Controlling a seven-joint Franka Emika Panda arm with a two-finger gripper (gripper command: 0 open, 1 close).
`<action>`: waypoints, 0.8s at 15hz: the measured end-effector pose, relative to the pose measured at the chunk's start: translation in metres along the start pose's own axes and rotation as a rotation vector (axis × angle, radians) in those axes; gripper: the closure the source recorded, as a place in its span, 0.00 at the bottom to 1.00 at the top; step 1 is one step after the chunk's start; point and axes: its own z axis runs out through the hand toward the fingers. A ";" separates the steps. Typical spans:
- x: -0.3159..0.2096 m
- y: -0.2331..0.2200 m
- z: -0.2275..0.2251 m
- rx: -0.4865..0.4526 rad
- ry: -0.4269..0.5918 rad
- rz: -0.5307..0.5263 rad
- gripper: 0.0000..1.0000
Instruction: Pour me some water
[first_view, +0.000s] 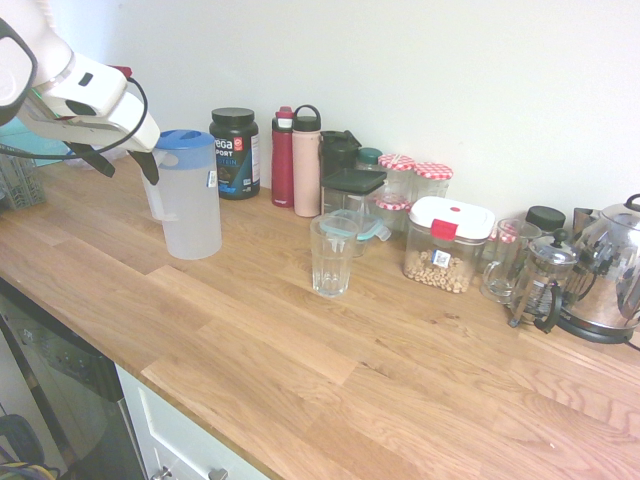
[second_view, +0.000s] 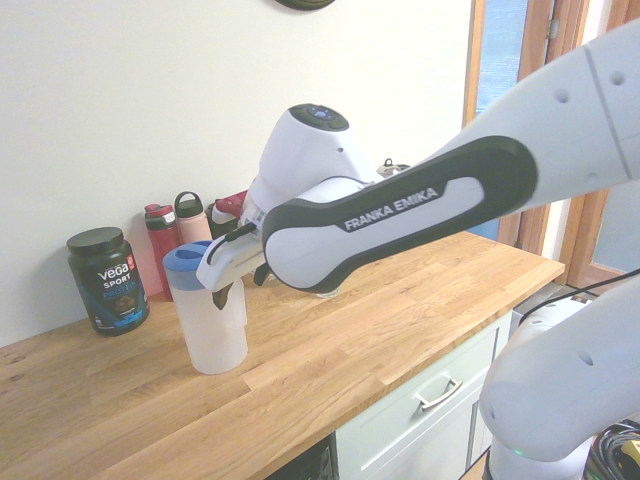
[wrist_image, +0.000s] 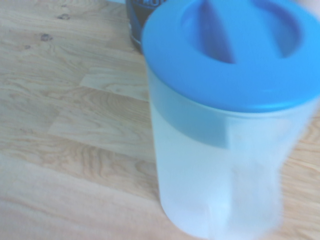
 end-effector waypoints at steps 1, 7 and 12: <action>0.006 -0.003 0.009 -0.003 0.006 0.010 0.00; 0.034 -0.010 0.038 -0.021 0.032 0.040 1.00; 0.035 -0.013 0.045 -0.022 0.031 0.041 1.00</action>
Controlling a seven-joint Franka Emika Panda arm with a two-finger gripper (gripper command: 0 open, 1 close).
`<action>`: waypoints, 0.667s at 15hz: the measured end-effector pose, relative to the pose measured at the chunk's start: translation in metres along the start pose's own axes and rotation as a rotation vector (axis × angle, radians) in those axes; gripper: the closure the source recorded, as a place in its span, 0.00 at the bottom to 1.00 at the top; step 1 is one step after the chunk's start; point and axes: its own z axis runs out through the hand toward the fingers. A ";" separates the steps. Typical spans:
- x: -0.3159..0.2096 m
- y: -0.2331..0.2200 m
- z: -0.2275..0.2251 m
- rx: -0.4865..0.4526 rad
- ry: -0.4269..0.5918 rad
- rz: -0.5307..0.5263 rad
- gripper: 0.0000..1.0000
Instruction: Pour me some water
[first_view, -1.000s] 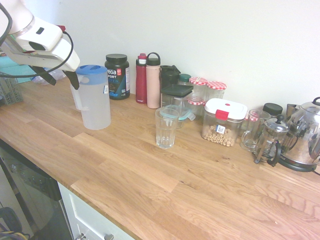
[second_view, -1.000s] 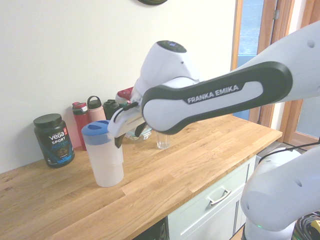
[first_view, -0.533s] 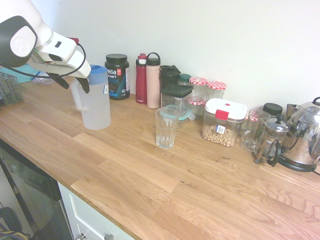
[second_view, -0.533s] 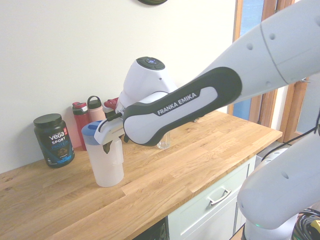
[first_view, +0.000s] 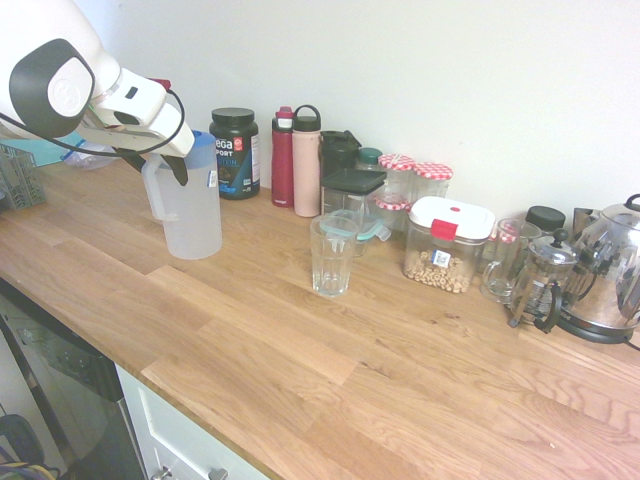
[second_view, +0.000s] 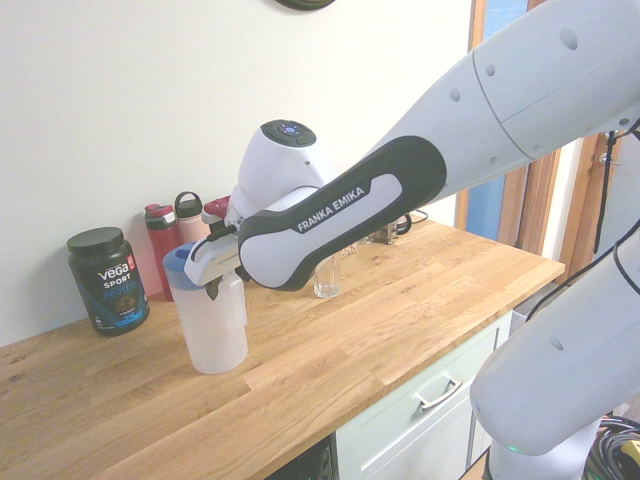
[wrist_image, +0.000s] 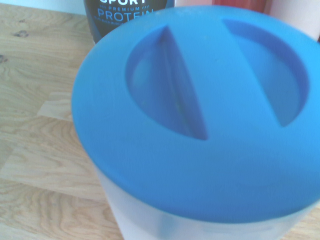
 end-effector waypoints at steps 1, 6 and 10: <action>0.000 -0.001 0.002 0.000 -0.003 -0.001 1.00; 0.000 -0.007 0.005 0.000 -0.006 -0.004 1.00; 0.002 -0.006 0.006 -0.001 -0.007 -0.001 1.00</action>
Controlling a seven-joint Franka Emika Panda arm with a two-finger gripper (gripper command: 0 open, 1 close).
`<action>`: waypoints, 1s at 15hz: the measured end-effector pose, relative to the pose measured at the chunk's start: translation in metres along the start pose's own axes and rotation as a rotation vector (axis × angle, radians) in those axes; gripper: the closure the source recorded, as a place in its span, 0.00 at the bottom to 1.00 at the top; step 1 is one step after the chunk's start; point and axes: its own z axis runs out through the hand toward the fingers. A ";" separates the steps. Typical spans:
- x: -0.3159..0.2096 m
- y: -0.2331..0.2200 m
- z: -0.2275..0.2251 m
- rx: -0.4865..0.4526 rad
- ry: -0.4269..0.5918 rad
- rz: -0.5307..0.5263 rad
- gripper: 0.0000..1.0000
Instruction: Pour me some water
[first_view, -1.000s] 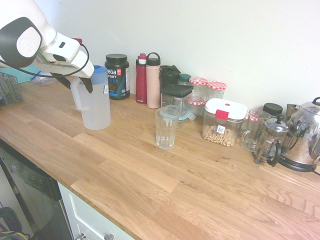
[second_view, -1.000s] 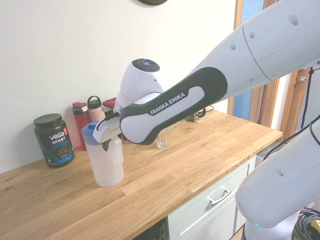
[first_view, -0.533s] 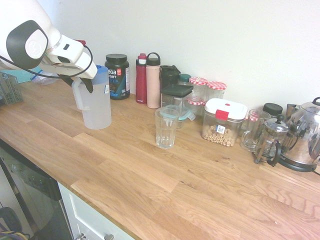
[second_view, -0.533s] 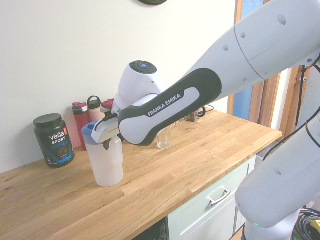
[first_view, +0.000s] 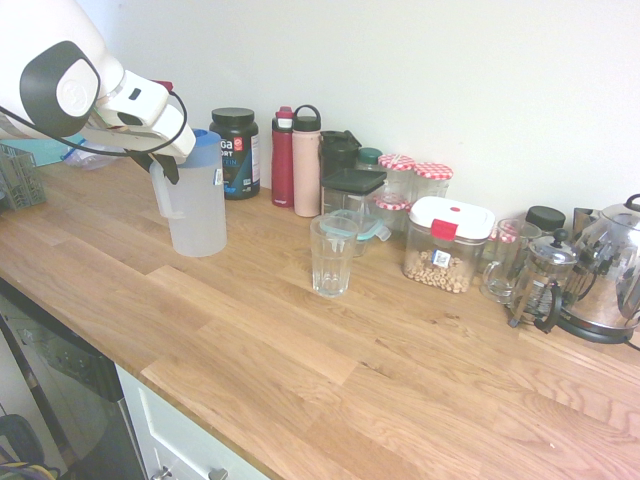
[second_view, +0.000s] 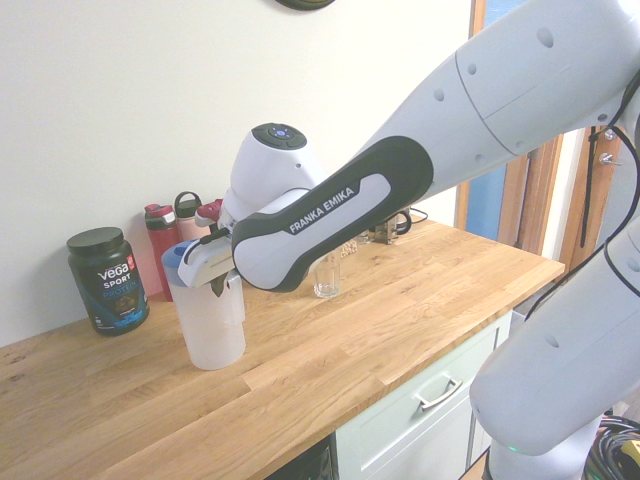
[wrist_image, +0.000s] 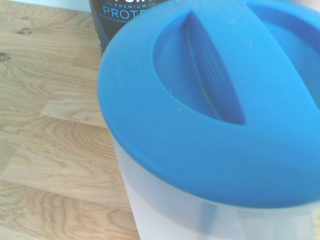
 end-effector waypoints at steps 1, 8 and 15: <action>0.001 0.000 0.000 0.000 0.000 0.002 1.00; -0.003 0.011 -0.017 -0.006 0.015 0.011 1.00; -0.002 0.070 -0.123 -0.055 0.006 0.034 1.00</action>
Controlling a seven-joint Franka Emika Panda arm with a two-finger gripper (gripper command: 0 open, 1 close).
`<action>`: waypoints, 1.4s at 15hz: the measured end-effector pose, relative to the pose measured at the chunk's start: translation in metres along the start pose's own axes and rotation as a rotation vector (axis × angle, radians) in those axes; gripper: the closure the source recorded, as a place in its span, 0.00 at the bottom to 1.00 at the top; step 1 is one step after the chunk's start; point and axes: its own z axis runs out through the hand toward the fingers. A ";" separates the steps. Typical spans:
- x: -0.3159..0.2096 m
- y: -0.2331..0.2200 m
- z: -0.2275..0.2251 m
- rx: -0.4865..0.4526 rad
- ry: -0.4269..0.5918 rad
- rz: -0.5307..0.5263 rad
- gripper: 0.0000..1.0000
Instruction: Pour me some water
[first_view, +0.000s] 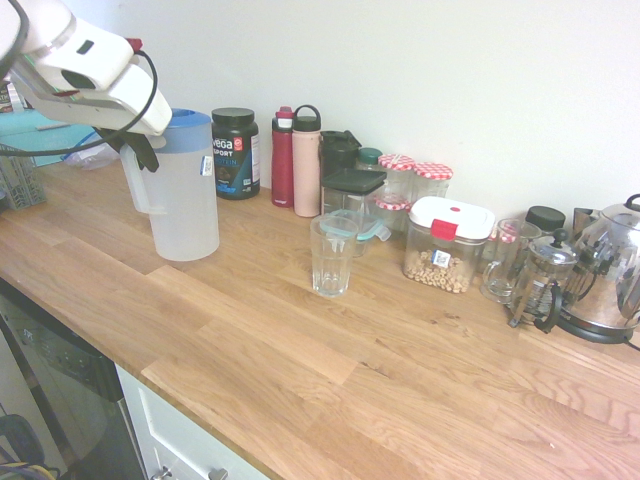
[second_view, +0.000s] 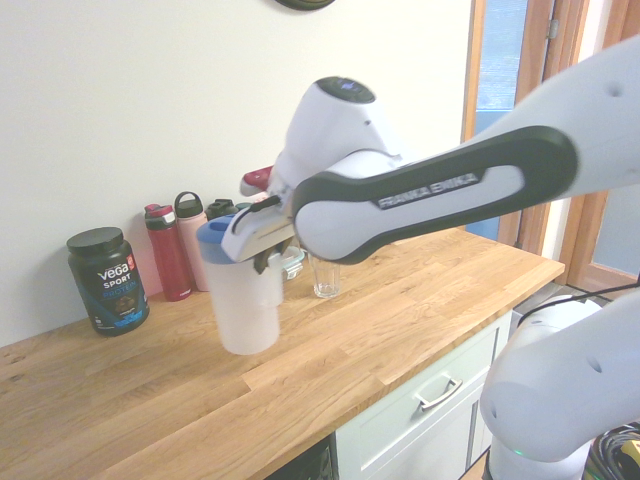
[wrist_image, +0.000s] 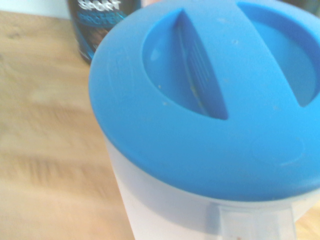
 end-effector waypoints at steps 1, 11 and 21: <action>0.004 0.016 -0.016 -0.024 -0.009 0.008 1.00; 0.067 0.206 -0.098 -0.021 -0.202 -0.135 1.00; 0.232 0.254 -0.087 -0.032 -0.345 -0.405 1.00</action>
